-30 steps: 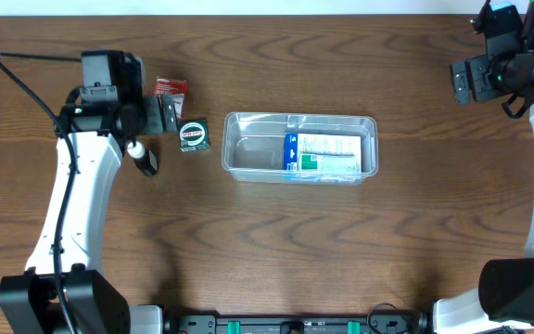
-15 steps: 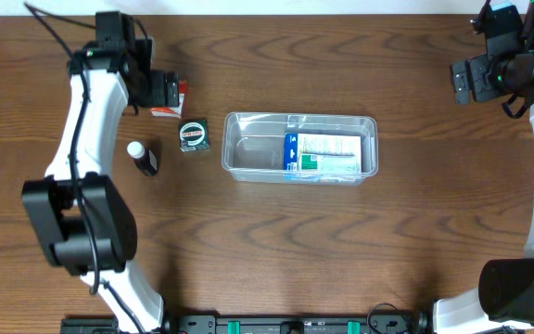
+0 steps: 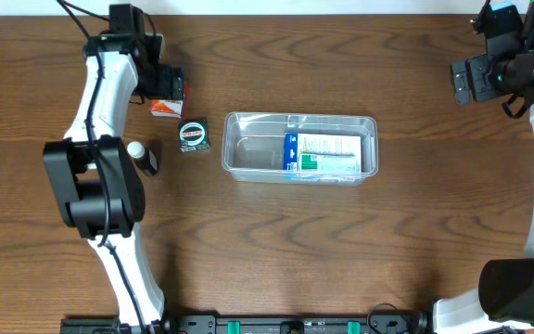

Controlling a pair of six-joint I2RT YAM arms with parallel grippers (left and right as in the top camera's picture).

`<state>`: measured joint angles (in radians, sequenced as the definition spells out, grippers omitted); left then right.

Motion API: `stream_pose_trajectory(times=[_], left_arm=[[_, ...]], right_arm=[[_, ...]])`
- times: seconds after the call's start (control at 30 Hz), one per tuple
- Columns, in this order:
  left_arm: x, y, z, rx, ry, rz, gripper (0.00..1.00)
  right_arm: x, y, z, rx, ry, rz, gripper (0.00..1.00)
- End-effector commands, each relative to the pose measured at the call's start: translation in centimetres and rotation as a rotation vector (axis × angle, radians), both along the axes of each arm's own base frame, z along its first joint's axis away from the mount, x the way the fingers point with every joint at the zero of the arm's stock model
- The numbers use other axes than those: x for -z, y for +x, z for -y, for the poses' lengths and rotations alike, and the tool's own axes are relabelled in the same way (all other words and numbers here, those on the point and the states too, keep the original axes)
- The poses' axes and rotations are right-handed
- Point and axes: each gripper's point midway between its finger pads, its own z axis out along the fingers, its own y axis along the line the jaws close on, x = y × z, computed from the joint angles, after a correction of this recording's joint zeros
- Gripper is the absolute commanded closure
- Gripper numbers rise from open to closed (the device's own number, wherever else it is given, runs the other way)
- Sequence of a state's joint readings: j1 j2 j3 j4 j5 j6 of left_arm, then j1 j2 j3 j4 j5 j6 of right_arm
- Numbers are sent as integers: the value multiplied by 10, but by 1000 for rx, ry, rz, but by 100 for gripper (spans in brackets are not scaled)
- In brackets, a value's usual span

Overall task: Pack container
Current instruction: 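Reach the left gripper to the red-and-white medicine box and grasp it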

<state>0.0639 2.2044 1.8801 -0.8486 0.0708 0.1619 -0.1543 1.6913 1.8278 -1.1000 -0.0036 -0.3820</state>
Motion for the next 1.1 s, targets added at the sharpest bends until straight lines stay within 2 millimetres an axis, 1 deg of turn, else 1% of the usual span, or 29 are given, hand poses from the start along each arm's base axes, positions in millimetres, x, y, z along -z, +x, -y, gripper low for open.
stream_pose_trajectory(times=[0.0,0.13,0.3,0.53,0.6,0.73,0.8,0.97,1.03,1.07], left_arm=[[7,4,-3,16,16,-7,2],[21,6,2,33,17,-23,2],[30,9,7,40,16,-27,2],[52,7,16,-39,-13,-62,2],[55,7,17,-45,-15,-65,2],[54,9,15,-62,-19,-57,0],[54,11,15,-73,-22,-50,4],[53,13,15,-79,-24,-42,22],[54,12,15,-79,-24,-43,26],[54,12,15,-79,-24,-44,27]], right_arm=[[-1,-1,1,16,9,3,1],[-1,-1,1,16,9,3,1],[-1,-1,1,16,9,3,1],[-1,-1,1,16,9,3,1],[-1,-1,1,16,9,3,1],[-1,-1,1,16,9,3,1],[-1,-1,1,16,9,3,1],[-1,-1,1,16,9,3,1],[-1,-1,1,16,9,3,1],[-1,-1,1,16,9,3,1]])
